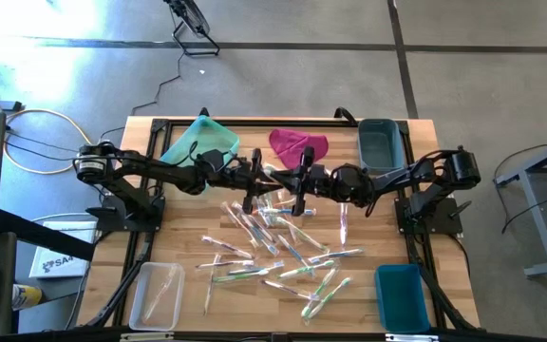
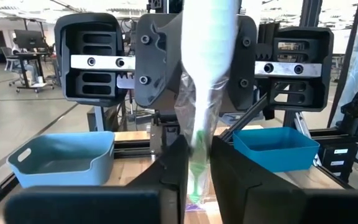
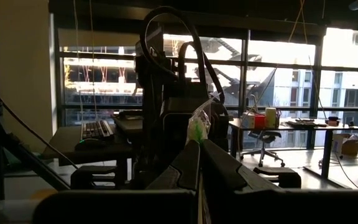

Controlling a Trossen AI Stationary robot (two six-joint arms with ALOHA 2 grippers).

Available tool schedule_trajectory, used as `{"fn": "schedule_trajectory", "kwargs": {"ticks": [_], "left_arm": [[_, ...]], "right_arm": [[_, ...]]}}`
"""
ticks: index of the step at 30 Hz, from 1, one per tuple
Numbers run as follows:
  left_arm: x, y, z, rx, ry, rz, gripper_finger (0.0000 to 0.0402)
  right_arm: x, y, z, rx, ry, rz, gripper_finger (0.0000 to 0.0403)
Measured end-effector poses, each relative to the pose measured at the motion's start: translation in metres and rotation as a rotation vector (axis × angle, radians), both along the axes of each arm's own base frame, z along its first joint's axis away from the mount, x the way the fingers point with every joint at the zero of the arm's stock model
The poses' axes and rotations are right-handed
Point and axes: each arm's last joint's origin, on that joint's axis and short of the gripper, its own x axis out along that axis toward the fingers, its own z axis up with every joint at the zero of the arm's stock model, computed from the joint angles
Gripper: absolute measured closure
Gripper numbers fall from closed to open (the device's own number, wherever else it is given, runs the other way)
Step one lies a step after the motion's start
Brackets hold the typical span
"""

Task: Pick & Place Toothbrushes
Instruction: Put the green toothbrush to the green bin

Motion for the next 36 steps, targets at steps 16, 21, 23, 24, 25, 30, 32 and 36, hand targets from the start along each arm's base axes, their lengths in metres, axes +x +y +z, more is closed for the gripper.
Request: {"fn": "schedule_trajectory", "kwargs": {"ticks": [16, 21, 23, 24, 25, 30, 32, 36], "left_arm": [[0.000, 0.000, -0.003, -0.006, 0.032, 0.000, 0.0363], [0.000, 0.000, -0.004, -0.007, 0.044, -0.001, 0.0363], [0.001, 0.000, -0.005, -0.006, 0.053, -0.001, 0.0363], [0.001, 0.000, -0.005, -0.006, 0.054, -0.001, 0.0363], [0.001, 0.000, -0.005, -0.005, 0.055, -0.001, 0.0363], [0.001, 0.000, -0.009, -0.010, 0.096, 0.000, 0.0363], [-0.001, 0.003, -0.010, 0.003, 0.123, 0.010, 0.0363], [-0.011, 0.013, -0.003, -0.003, 0.178, 0.038, 0.0363]], "right_arm": [[0.001, 0.000, -0.002, 0.003, 0.025, -0.003, 0.0384], [0.001, 0.000, -0.002, 0.004, 0.023, -0.003, 0.0311], [0.001, 0.000, -0.002, 0.005, 0.022, -0.003, 0.0274], [0.001, 0.000, -0.002, 0.005, 0.022, -0.003, 0.0257], [0.001, 0.000, -0.002, 0.005, 0.022, -0.002, 0.0241], [-0.002, 0.000, 0.003, 0.005, 0.034, -0.002, 0.0193], [-0.006, 0.001, 0.007, 0.006, 0.056, 0.000, 0.0188], [-0.017, 0.005, 0.017, 0.013, 0.165, -0.023, 0.0189]]}}
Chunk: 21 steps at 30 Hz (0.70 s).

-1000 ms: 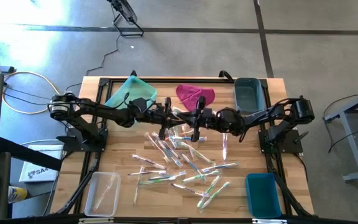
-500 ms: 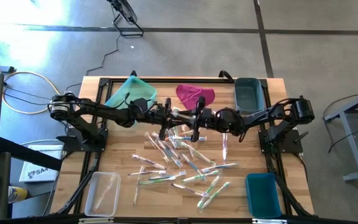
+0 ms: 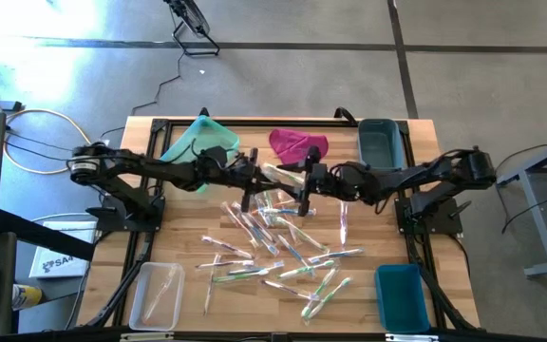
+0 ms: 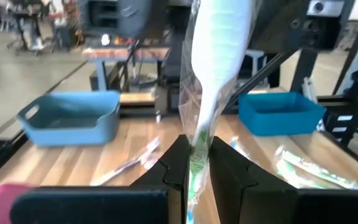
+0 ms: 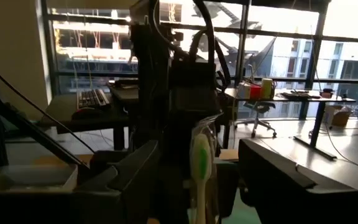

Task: Pick & Place Toothbrushes
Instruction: Put the green toothbrush to the green bin

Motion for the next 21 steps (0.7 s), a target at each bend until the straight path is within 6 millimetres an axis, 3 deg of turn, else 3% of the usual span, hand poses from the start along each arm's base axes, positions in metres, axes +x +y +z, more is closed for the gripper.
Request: {"fn": "schedule_trajectory", "kwargs": {"ticks": [9, 15, 21], "left_arm": [[-0.038, 0.021, 0.020, -0.034, 0.143, 0.103, 0.0363], [-0.076, 0.029, 0.041, -0.050, 0.183, 0.186, 0.0364], [-0.118, 0.031, 0.061, -0.051, 0.183, 0.381, 0.0364]], "right_arm": [[-0.025, 0.010, 0.014, 0.043, 0.144, -0.036, 0.0215], [-0.024, 0.010, 0.009, 0.044, 0.187, -0.041, 0.0229], [-0.024, 0.009, 0.005, 0.041, 0.220, -0.046, 0.0231]]}}
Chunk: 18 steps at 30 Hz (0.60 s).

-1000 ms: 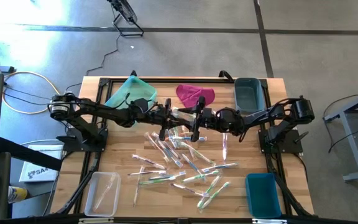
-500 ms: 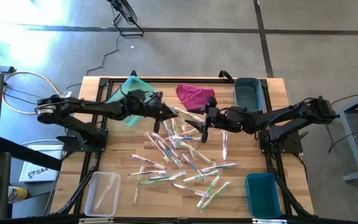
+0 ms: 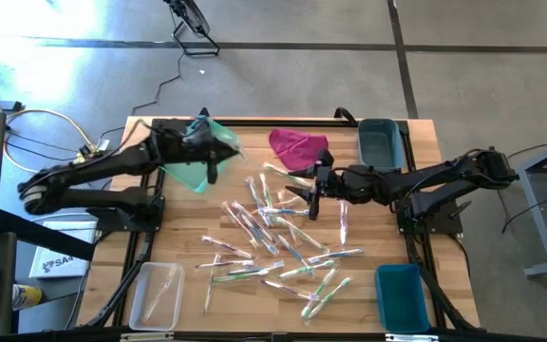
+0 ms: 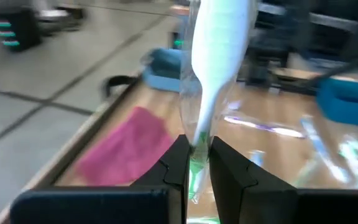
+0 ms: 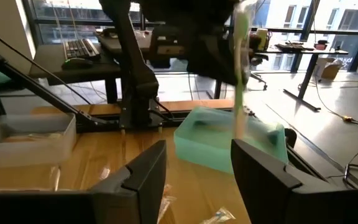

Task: Pick & Place Toothbrushes
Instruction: Put the green toothbrush to the green bin

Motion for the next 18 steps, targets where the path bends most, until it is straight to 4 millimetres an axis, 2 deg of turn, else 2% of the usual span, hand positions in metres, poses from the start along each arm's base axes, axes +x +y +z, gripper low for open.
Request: {"fn": "schedule_trajectory", "kwargs": {"ticks": [4, 8, 14, 18], "left_arm": [[-0.024, 0.000, 0.007, -0.006, 0.009, 0.200, 0.0364], [-0.041, -0.001, 0.004, -0.080, 0.042, 0.375, 0.0364], [-0.053, 0.003, -0.012, -0.188, 0.173, 0.573, 0.0364], [-0.054, 0.008, -0.021, -0.239, 0.238, 0.657, 0.0364]], "right_arm": [[0.000, 0.000, 0.000, 0.000, 0.003, -0.001, 0.0231], [0.000, 0.000, -0.001, -0.001, 0.010, 0.000, 0.0231], [0.000, 0.000, -0.001, -0.001, 0.012, 0.000, 0.0232], [0.000, 0.000, -0.001, 0.000, 0.012, -0.001, 0.0237]]}}
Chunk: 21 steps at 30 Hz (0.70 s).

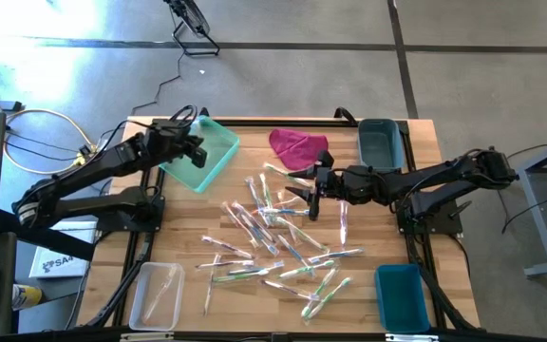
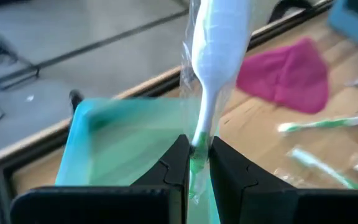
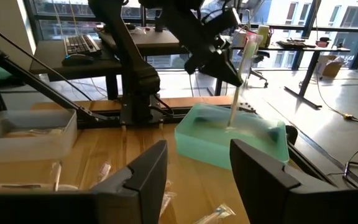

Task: Pick & Place Toothbrushes
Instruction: Put the green toothbrush to the green bin

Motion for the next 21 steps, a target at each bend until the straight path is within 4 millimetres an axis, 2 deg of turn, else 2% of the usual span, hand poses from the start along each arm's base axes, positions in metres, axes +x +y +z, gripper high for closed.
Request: {"fn": "schedule_trajectory", "kwargs": {"ticks": [9, 21], "left_arm": [[0.009, 0.012, -0.018, -0.084, 0.102, 0.061, 0.0364], [0.015, 0.022, -0.051, -0.142, 0.434, 0.222, 0.0364]], "right_arm": [[0.000, 0.000, -0.003, 0.031, 0.025, -0.003, 0.0247], [0.000, 0.000, -0.005, 0.030, 0.040, -0.004, 0.0253]]}}
